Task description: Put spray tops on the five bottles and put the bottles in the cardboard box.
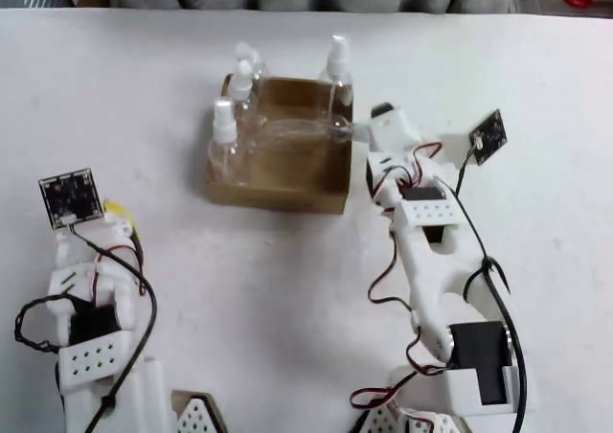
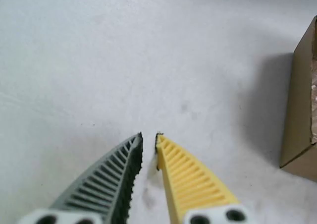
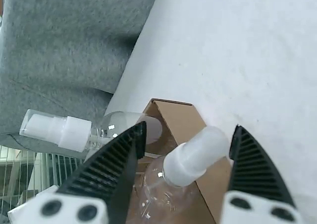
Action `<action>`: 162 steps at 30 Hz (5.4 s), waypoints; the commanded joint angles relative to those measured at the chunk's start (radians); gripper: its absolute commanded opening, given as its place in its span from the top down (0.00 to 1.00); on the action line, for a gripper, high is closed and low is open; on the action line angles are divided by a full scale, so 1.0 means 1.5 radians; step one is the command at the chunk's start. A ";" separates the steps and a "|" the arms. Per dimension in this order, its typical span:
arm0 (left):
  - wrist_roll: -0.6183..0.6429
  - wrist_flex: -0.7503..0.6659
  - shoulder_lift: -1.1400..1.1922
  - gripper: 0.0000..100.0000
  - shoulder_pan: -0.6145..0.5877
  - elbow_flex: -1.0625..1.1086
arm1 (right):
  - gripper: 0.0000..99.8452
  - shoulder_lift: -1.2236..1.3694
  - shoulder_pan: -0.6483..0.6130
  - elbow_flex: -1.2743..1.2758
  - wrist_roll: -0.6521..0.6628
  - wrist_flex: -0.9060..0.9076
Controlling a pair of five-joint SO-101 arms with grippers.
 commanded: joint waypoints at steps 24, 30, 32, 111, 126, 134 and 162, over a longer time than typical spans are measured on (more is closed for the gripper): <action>-0.006 -0.018 -0.011 0.93 0.008 -0.005 | 0.98 0.072 0.022 -0.088 0.000 -0.011; -0.006 -0.018 -0.011 0.93 0.008 -0.005 | 0.99 0.072 0.022 -0.089 0.000 -0.011; -0.006 -0.018 -0.011 0.93 0.008 -0.005 | 0.99 0.072 0.021 -0.089 0.000 -0.011; -0.006 -0.021 -0.011 0.93 0.008 -0.004 | 0.99 -0.129 -0.170 -0.113 0.323 0.183; -0.006 -0.021 -0.010 0.93 0.008 -0.004 | 0.99 -0.133 -0.221 -0.118 0.466 0.198; -0.008 -0.021 -0.010 0.93 0.018 -0.003 | 0.99 -0.129 -0.219 -0.147 0.536 0.199; -0.028 -0.021 -0.010 0.93 0.018 -0.003 | 0.99 -0.125 -0.267 -0.189 0.685 0.200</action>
